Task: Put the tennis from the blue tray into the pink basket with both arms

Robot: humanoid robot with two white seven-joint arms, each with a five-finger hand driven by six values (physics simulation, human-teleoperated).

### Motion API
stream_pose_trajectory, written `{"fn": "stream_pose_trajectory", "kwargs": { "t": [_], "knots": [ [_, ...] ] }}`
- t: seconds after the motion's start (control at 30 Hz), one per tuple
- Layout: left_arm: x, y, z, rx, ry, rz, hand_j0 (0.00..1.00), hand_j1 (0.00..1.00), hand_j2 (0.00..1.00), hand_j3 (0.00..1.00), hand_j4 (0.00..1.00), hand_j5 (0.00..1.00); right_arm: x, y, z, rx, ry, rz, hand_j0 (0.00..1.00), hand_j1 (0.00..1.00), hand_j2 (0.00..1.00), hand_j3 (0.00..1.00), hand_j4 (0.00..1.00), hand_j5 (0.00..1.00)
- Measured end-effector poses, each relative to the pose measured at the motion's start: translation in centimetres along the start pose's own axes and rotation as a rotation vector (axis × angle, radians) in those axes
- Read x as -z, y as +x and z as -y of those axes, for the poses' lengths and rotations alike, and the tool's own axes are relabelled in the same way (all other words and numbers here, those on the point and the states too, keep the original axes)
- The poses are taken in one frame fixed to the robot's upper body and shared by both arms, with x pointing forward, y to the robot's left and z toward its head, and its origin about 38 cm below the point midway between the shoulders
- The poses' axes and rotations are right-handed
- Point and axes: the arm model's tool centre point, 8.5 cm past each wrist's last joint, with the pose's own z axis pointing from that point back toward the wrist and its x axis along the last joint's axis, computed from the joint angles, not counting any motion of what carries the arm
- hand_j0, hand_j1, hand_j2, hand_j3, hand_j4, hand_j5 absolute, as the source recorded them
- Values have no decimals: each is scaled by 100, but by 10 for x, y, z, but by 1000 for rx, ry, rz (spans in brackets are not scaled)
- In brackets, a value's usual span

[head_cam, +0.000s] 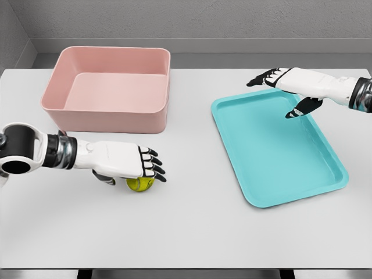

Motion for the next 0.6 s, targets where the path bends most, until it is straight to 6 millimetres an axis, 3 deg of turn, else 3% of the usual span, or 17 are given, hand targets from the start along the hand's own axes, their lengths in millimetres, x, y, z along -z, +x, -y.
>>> {"fn": "stream_pose_trajectory", "kwargs": {
  "t": [0.6],
  "knots": [
    [7, 3, 7, -16, -7, 14, 100, 100, 100, 100, 100, 100, 0, 0, 1, 0, -2, -1, 100, 100, 100, 100, 100, 100]
  ]
}}
